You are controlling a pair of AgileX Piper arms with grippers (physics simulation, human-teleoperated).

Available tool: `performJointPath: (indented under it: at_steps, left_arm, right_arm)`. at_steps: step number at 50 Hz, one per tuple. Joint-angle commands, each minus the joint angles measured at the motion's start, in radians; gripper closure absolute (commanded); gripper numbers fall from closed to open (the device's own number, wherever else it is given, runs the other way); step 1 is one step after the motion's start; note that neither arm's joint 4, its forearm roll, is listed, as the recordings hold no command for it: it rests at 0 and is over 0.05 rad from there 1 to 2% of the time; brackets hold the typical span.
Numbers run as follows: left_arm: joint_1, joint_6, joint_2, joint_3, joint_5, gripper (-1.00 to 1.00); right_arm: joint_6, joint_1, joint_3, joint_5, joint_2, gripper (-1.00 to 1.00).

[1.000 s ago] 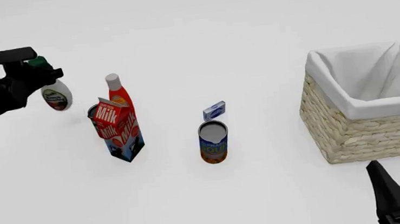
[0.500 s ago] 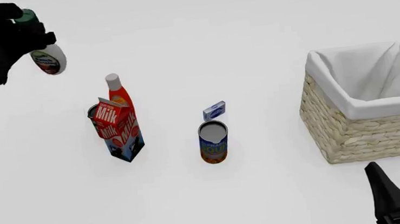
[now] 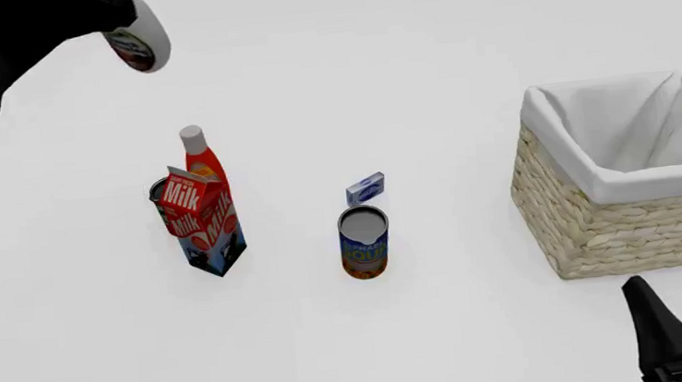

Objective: Pick the salad dressing and place it in the basket.

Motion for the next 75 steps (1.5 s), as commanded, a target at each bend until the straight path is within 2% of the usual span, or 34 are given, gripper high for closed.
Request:
performJointPath:
  at_steps: [1, 4, 5, 15, 41, 52, 65, 75]
  left_arm:
    - [-0.165, 0.076, -0.114, 0.055, 0.021, 1.00]
    - [-0.192, 0.049, -0.114, 0.051, 0.040, 1.00]
    - [-0.225, 0.061, -0.123, 0.066, 0.039, 1.00]
    - [-0.355, 0.085, -0.144, 0.134, 0.031, 1.00]
    - [-0.578, 0.042, -0.046, 0.210, -0.011, 1.00]
    - [-0.641, 0.033, 0.008, 0.253, -0.046, 1.00]
    - [-0.717, -0.037, 0.045, 0.265, -0.042, 1.00]
    - [-0.722, -0.032, 0.072, 0.266, -0.061, 1.00]
  right_arm:
    - [0.002, -0.003, -0.004, 0.000, 0.000, -1.00]
    - [0.003, -0.002, -0.004, -0.002, 0.000, -1.00]
    - [0.003, -0.002, -0.007, 0.000, 0.000, -1.00]
    - [0.000, 0.003, -0.007, 0.001, 0.000, -1.00]
    - [-0.011, 0.020, -0.021, 0.008, 0.001, -1.00]
    - [-0.013, 0.025, -0.030, 0.014, 0.002, -1.00]
    - [-0.013, 0.024, -0.026, 0.012, 0.001, -1.00]
    - [-0.012, 0.023, -0.030, 0.014, 0.001, -1.00]
